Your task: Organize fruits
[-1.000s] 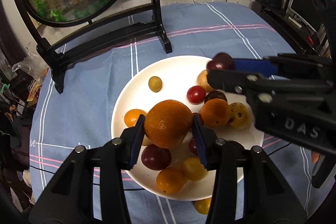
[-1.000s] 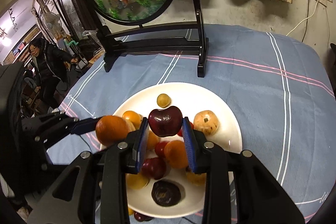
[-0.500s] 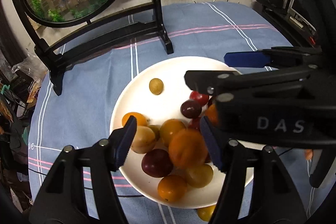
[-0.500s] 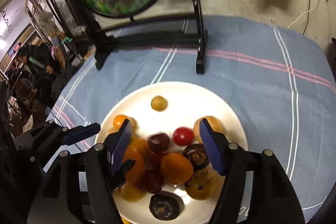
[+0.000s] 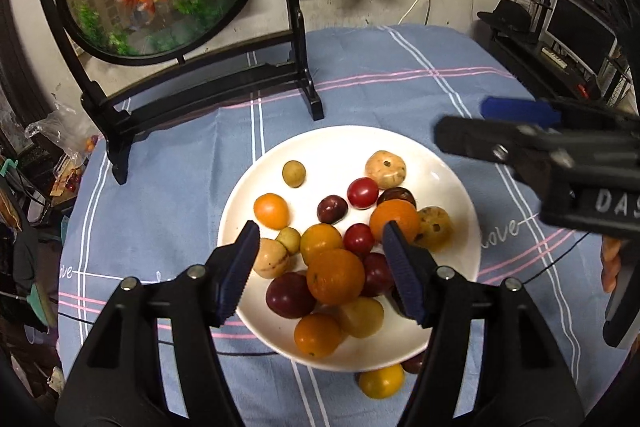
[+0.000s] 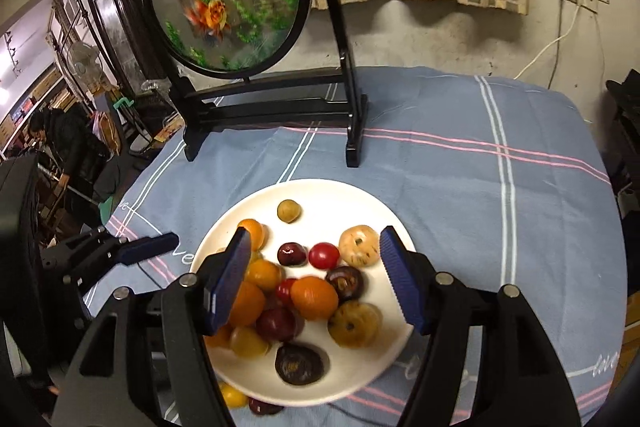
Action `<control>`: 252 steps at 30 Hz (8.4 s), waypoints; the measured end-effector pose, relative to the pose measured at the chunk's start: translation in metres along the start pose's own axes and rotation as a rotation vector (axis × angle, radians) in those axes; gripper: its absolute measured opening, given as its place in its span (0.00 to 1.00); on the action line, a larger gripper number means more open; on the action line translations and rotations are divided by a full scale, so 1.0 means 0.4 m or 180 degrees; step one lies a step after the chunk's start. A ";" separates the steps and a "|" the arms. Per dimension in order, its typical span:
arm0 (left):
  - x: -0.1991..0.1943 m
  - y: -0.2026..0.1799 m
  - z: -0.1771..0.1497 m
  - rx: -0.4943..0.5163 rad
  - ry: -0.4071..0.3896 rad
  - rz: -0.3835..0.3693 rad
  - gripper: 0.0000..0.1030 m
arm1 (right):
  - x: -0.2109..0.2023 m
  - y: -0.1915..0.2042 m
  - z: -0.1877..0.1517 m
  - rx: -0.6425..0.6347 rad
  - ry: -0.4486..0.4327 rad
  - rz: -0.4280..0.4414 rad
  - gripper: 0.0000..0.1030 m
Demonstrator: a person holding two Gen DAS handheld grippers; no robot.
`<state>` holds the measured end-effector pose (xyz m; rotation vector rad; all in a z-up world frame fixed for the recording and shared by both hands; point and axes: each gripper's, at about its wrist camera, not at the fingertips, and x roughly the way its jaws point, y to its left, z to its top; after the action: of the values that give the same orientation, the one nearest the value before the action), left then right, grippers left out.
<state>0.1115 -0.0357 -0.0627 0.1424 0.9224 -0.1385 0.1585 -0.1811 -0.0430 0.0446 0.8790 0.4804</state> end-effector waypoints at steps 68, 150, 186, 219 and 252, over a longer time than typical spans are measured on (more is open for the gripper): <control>0.100 -0.074 -0.307 -0.0341 0.0716 -0.0236 0.66 | 0.025 0.034 -0.463 -0.0208 0.0884 0.0209 0.29; -0.132 -0.003 -0.270 -0.0200 0.0231 -0.0383 0.38 | -0.119 0.148 -0.403 0.0019 0.0381 0.0345 0.29; -0.001 0.032 0.002 -0.0210 0.0219 -0.0024 0.38 | -0.064 0.097 -0.064 -0.0360 -0.0024 0.0171 0.29; 0.168 0.033 0.024 -0.0094 0.0409 0.0087 0.64 | 0.153 0.013 -0.006 -0.0216 0.0356 0.0089 0.65; -0.306 -0.014 -0.032 -0.0285 -0.0740 0.0239 0.98 | -0.275 0.086 -0.256 0.0352 -0.0274 0.0181 0.66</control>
<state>0.0274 -0.0320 0.0275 0.0757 0.6892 -0.0427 0.0093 -0.2127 -0.0209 0.1906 0.8210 0.4791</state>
